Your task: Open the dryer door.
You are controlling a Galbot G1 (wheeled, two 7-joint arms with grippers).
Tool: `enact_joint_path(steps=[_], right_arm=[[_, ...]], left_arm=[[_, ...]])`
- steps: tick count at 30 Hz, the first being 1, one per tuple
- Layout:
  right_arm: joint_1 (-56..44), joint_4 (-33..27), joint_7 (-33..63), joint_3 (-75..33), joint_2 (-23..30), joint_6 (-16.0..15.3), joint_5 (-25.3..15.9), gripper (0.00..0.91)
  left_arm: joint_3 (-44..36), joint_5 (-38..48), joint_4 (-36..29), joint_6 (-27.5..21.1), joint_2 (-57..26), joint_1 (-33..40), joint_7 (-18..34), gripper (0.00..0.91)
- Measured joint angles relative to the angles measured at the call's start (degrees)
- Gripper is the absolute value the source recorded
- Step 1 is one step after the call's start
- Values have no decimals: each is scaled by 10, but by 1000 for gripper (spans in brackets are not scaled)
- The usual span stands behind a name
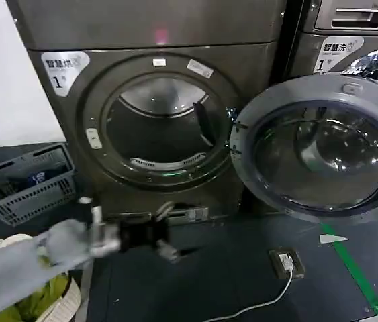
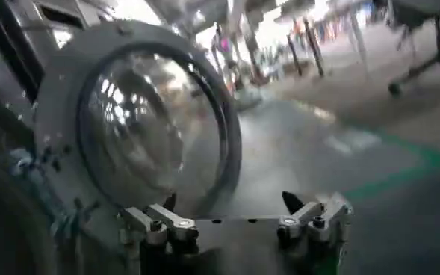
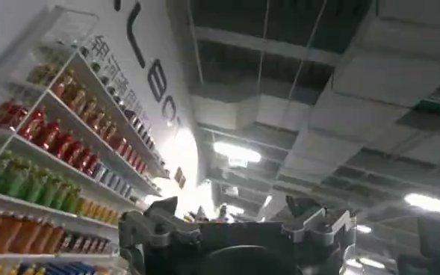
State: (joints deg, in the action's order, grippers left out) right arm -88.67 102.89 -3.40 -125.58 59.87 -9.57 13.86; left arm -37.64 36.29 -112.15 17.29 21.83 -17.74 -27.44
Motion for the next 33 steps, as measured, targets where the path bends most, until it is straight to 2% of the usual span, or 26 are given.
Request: enact_joint_path(steps=[7, 15, 25, 33], right_arm=[[18, 10, 0, 23, 6, 0, -14, 907], [27, 1, 1, 41, 4, -1, -13, 907], [33, -12, 1, 49, 3, 3, -15, 907], [29, -21, 0, 49, 1, 7, -15, 907]], left_arm=[[85, -102, -45, -1, -181, -128, -23, 907], [129, -155, -54, -90, -298, -196, 20, 907], [168, -187, -22, -150, -367, -248, -25, 907], [214, -216, 23, -130, -375, -288, -72, 907]])
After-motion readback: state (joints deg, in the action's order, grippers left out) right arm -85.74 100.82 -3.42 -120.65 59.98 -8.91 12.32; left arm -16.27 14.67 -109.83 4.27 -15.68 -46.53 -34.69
